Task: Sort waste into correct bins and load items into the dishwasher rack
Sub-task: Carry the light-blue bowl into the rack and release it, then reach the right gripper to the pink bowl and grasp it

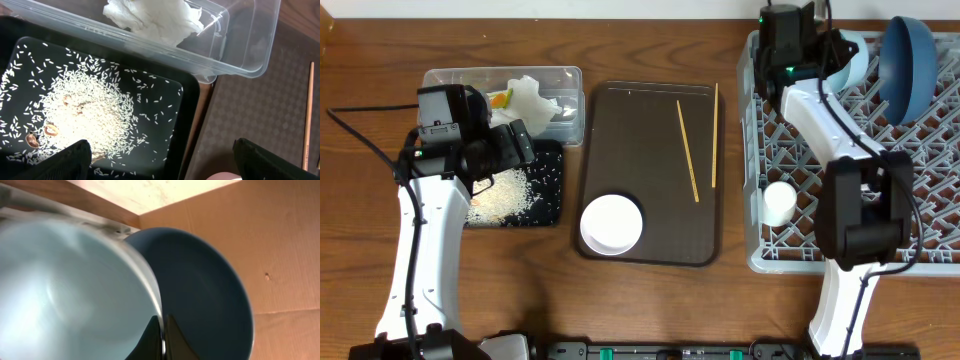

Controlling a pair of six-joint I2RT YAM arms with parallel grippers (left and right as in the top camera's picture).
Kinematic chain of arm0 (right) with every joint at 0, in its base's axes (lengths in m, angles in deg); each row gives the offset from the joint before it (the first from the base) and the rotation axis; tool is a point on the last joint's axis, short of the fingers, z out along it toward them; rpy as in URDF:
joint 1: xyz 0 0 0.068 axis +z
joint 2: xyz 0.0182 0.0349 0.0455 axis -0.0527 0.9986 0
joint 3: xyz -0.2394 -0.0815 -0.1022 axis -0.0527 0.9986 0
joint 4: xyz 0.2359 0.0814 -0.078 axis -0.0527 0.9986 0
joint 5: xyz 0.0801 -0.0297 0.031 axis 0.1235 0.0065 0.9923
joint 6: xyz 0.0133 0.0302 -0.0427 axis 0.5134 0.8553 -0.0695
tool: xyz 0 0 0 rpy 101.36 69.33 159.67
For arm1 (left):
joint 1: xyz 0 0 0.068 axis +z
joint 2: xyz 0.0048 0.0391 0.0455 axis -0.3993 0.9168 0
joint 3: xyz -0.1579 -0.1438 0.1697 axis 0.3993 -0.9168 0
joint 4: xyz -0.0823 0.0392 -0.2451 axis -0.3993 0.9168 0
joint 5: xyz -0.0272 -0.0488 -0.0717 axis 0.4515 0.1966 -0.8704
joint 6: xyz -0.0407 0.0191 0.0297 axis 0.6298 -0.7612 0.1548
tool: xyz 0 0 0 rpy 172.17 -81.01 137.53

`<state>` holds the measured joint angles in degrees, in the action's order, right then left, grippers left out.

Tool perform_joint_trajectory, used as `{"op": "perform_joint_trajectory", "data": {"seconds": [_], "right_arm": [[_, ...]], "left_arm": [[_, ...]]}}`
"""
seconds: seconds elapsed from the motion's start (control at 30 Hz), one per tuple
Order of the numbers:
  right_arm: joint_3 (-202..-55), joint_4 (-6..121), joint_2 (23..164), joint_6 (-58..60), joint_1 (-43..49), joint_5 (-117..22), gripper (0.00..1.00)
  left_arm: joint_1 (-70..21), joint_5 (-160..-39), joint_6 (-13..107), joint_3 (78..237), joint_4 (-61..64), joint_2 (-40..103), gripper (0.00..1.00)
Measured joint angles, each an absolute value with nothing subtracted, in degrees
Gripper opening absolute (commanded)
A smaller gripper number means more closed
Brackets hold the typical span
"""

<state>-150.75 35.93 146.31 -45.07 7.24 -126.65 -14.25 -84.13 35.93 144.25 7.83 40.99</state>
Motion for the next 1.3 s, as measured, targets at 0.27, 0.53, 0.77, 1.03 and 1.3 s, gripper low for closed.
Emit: {"op": "perform_joint_trajectory", "data": {"seconds": [0.27, 0.53, 0.77, 1.03, 1.3], "right_arm": [[-150.84, 35.73, 146.64, -45.74, 8.86, -126.34, 0.03], [-150.79, 40.80, 146.66, -47.82, 12.35, -124.71, 0.43], [-150.79, 40.98, 146.70, -48.13, 13.67, -124.51, 0.68], [-150.70, 38.29, 146.68, -49.41, 17.21, -124.27, 0.99], [-150.70, 39.07, 143.62, -47.62, 21.75, -117.21, 0.99]], "left_arm": [[-14.25, -84.15, 35.93, 144.25, 7.83, 40.99, 0.93], [-14.25, -84.13, 35.93, 144.25, 7.83, 40.99, 0.93], [-14.25, -84.15, 35.93, 144.25, 7.85, 40.99, 0.93], [-14.25, -84.13, 35.93, 144.25, 7.85, 40.99, 0.93], [-14.25, -84.15, 35.93, 144.25, 7.83, 40.99, 0.93]]}}
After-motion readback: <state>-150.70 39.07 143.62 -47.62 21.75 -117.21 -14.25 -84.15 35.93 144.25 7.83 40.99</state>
